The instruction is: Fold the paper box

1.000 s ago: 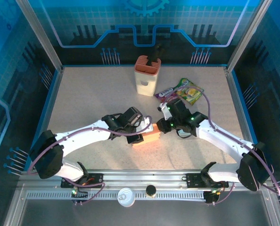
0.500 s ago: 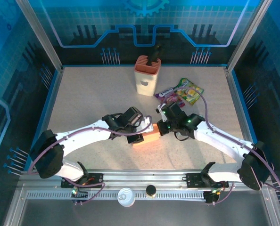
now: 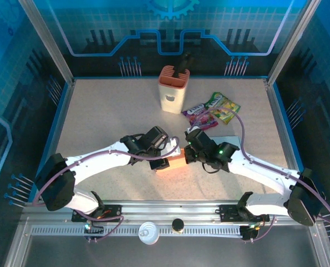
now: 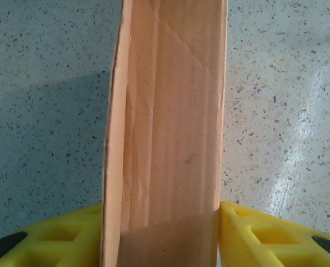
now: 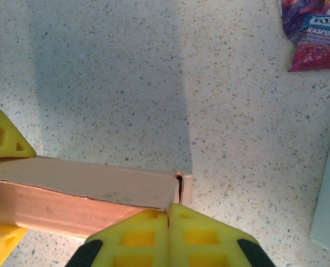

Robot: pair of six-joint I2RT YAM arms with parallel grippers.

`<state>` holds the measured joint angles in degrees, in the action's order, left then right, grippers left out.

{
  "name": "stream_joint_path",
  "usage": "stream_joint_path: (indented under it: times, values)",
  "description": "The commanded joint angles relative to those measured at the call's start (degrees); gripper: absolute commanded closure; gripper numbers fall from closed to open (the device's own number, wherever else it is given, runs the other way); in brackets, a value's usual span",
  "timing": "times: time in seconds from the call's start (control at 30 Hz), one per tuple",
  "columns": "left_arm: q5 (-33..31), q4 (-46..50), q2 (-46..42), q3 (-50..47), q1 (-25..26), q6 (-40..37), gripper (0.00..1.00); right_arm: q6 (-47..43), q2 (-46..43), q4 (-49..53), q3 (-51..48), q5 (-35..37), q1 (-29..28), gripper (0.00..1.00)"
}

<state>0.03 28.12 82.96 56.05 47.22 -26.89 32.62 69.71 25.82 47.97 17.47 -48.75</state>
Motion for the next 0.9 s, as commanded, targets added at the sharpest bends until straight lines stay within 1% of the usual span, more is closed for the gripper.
stream_joint_path:
  times: [0.0,0.13,0.2,0.23,0.33,0.43,0.53,0.6,0.67,0.73,0.8,0.87]
  values:
    - [0.48,-1.48,-0.42,-0.22,-0.62,1.48,0.50,1.32,-0.98,-1.00,-2.32,1.79,-1.81,1.00]
    - [1.00,-2.29,-1.85,-1.22,-0.64,3.31,0.47,1.48,-1.96,-1.74,-3.57,3.34,-2.31,1.00]
    - [0.94,-3.66,-3.38,-2.32,-0.64,4.72,0.41,1.56,-2.08,-1.75,-3.52,3.60,-2.40,1.00]
    - [1.07,-4.92,-4.56,-3.19,-0.58,5.61,0.38,1.60,-2.12,-1.68,-3.40,3.79,-2.44,1.00]
    - [1.55,-9.47,-8.77,-6.63,-0.64,8.02,0.33,1.88,-1.80,-1.30,-2.86,4.00,-2.74,1.00]
    - [0.59,-12.59,-13.48,-9.15,-0.63,12.37,0.31,2.31,-1.62,-0.95,-2.49,4.62,-3.34,1.00]
    - [-1.26,-14.81,-18.94,-11.32,-0.64,19.14,0.35,2.75,-1.39,-0.39,-2.13,5.43,-3.85,1.00]
    - [-3.22,-14.16,-22.29,-12.54,-0.63,25.04,0.38,3.08,-1.25,0.05,-1.88,6.03,-4.15,1.00]
    - [-5.94,-10.44,-25.07,-12.66,-0.62,31.75,0.42,3.65,-0.86,0.91,-1.39,6.74,-4.36,1.00]
    - [-7.04,-5.42,-26.90,-12.14,-0.63,38.69,0.47,4.10,-0.60,1.78,-0.87,7.66,-4.82,1.00]
    - [-5.83,-0.51,-27.96,-11.46,-0.64,44.46,0.53,4.59,-0.41,2.36,-0.38,8.35,-5.23,1.00]
    - [-5.03,4.23,-28.69,-10.64,-0.53,50.83,0.54,5.21,-0.22,3.08,0.06,9.23,-5.78,1.00]
